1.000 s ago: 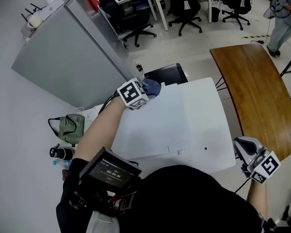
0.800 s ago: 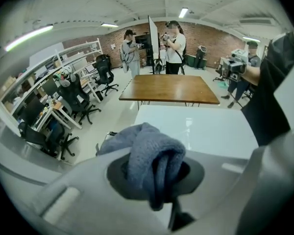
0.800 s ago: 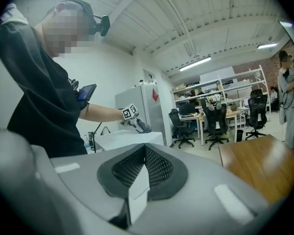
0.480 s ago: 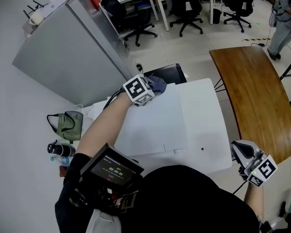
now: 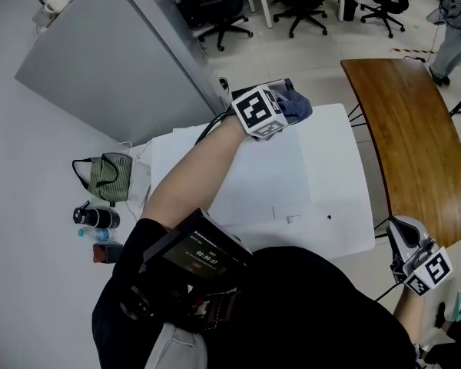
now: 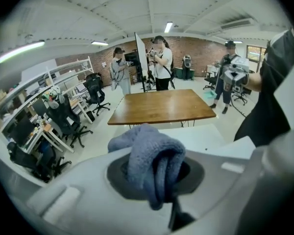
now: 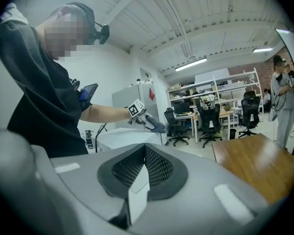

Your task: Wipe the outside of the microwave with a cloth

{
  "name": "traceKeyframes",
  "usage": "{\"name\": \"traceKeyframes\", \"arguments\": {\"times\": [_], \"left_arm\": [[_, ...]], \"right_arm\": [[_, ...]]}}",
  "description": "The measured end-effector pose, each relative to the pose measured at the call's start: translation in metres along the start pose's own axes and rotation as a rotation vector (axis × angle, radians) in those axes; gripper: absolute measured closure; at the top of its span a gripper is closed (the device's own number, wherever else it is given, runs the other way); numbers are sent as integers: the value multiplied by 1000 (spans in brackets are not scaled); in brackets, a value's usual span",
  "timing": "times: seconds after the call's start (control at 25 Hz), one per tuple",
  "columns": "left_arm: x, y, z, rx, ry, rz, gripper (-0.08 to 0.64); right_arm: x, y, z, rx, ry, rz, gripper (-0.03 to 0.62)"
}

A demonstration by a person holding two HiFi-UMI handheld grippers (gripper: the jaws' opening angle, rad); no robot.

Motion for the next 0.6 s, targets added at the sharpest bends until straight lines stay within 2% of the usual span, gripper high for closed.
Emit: {"name": "traceKeyframes", "arguments": {"times": [0.12,0.24,0.44,0.6], "left_arm": [[46,-11,6,2,-61,-24,502],[113,-20,37,14,-92,-58,502],[237,-41,127,62,-90,-173,502],[304,-54,197,122,-87,-236,502]], "right_arm": [[-27,20,-7,19,-2,-38,586],[-68,53,-10,46,-10,-102,586],[-137,131,-10,87,-3,-228,586],[-182,186,-7,99,16,-292,586]]}}
Point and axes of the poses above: the fingertips, and each gripper's own axes: x backward along the fingers, y to its left, z out of its underside, the point moved 9 cm from there along x, backward along the fingers, and after that the axes turned 12 degrees about -y, right-handed, at the moved point
